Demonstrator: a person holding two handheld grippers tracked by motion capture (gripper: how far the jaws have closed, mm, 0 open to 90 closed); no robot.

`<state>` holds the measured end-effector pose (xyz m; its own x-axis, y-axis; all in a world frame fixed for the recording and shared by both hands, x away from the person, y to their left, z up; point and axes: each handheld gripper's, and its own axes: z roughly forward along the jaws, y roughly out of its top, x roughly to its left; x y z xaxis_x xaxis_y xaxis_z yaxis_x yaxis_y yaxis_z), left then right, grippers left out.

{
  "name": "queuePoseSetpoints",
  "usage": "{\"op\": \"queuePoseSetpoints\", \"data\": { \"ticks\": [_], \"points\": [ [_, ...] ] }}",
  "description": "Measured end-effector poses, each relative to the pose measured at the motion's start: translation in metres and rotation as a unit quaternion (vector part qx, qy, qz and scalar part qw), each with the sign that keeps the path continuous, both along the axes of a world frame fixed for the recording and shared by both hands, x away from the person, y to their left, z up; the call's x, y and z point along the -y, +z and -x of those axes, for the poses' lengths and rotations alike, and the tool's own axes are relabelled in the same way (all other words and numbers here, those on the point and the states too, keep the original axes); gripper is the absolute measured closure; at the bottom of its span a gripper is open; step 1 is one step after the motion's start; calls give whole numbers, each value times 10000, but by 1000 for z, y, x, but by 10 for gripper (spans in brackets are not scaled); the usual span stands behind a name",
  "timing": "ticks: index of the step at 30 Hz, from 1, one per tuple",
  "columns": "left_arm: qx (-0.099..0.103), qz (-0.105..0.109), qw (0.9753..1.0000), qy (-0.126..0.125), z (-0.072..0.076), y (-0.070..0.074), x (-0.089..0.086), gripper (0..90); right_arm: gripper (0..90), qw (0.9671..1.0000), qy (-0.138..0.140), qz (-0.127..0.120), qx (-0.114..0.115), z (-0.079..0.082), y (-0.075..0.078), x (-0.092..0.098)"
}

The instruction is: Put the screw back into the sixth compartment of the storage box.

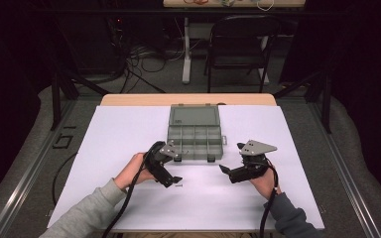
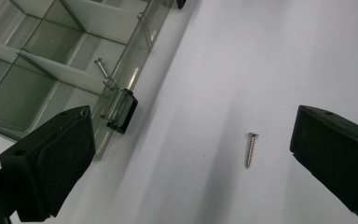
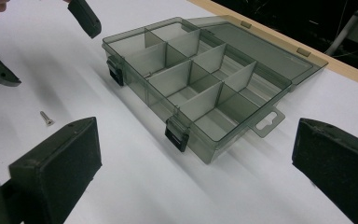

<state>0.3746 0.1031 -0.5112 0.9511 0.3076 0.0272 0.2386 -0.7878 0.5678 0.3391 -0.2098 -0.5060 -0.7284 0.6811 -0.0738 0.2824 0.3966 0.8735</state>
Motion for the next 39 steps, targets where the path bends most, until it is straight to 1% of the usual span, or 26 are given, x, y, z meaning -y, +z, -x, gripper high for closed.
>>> {"op": "queuePoseSetpoints", "data": {
  "ticks": [2,13,18,20,23,24,26,32,34,39],
  "points": [
    [13,-14,10000,-7,1,-2,1,0,3,10000,-7,-17,-11,0,0,0],
    [-93,-247,9996,-126,5,-13,6,5,3,10000,15,-5,13,0,1,1],
    [-119,-314,9992,-223,6,-17,8,68,3,10000,13,-5,18,0,1,1],
    [-138,-333,9990,-266,6,-18,9,117,3,10000,13,-8,12,0,1,1],
    [-146,-373,9987,-318,8,-20,10,166,3,10000,5,-3,20,0,1,1],
    [-142,-358,9987,-341,8,-21,11,202,3,10000,7,-2,21,0,1,0],
    [-147,-422,9982,-405,9,-22,11,257,3,10000,11,7,28,1,1,1],
    [-172,-403,9977,-509,10,-23,12,431,3,10000,0,-7,42,1,2,0],
    [-199,-442,9973,-548,11,-24,12,477,4,10000,11,2,56,1,3,0],
    [-313,-440,9968,-590,11,-27,14,596,4,10000,5,-17,54,1,3,1]
  ]
}}
